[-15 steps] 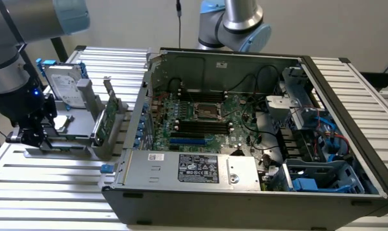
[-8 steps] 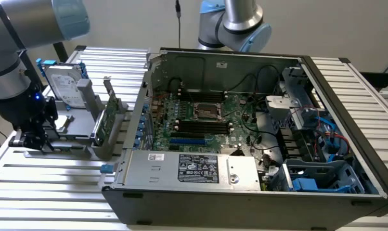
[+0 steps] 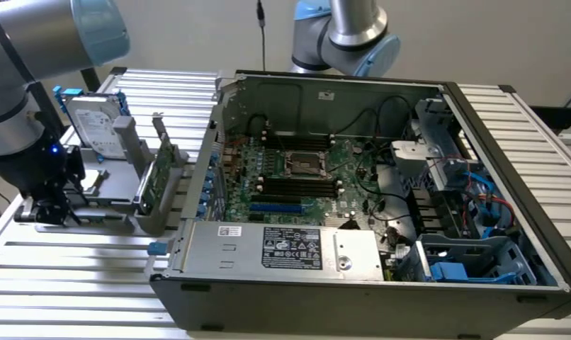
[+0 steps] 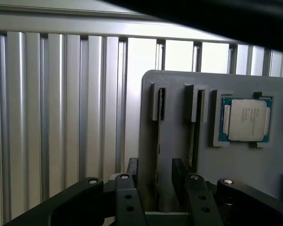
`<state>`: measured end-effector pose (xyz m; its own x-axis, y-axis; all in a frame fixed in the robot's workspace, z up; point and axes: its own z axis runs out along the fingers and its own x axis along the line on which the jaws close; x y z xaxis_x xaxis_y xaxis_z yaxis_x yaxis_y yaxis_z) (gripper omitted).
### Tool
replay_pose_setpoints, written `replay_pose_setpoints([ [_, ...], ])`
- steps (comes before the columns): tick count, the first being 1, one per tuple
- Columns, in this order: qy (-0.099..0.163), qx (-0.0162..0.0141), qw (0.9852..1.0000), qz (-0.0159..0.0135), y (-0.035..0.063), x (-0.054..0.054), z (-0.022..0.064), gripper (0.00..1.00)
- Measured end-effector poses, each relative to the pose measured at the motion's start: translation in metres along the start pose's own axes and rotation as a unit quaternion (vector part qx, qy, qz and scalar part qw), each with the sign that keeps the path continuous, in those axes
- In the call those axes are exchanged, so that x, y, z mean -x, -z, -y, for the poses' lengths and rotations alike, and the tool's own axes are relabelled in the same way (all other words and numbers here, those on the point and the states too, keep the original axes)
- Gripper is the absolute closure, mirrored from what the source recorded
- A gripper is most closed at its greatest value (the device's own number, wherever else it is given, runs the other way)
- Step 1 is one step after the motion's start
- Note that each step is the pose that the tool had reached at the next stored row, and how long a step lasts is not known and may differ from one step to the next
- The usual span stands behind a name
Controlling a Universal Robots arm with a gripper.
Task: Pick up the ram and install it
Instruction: 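Pick up the ram and move it above insertion slot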
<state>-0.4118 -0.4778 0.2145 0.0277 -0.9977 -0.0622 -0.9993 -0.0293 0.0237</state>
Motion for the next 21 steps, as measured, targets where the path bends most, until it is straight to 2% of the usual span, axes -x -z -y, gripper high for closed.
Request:
replay_pose_setpoints([
  [2,0.0,0.0002,1.0,0.0036,-0.0013,-0.003,0.0,0.58],
  [7,0.0,0.0003,0.9999,0.0158,-0.0045,-0.006,0.0004,0.58],
  [10,0.0,0.0005,0.9998,0.0214,-0.007,-0.007,0.0011,0.58],
  [14,0.0,0.0031,0.9997,0.0246,-0.0102,-0.007,0.0015,0.58],
  [21,0.0,0.0079,0.9996,0.0286,-0.0157,-0.008,0.0021,0.58],
])
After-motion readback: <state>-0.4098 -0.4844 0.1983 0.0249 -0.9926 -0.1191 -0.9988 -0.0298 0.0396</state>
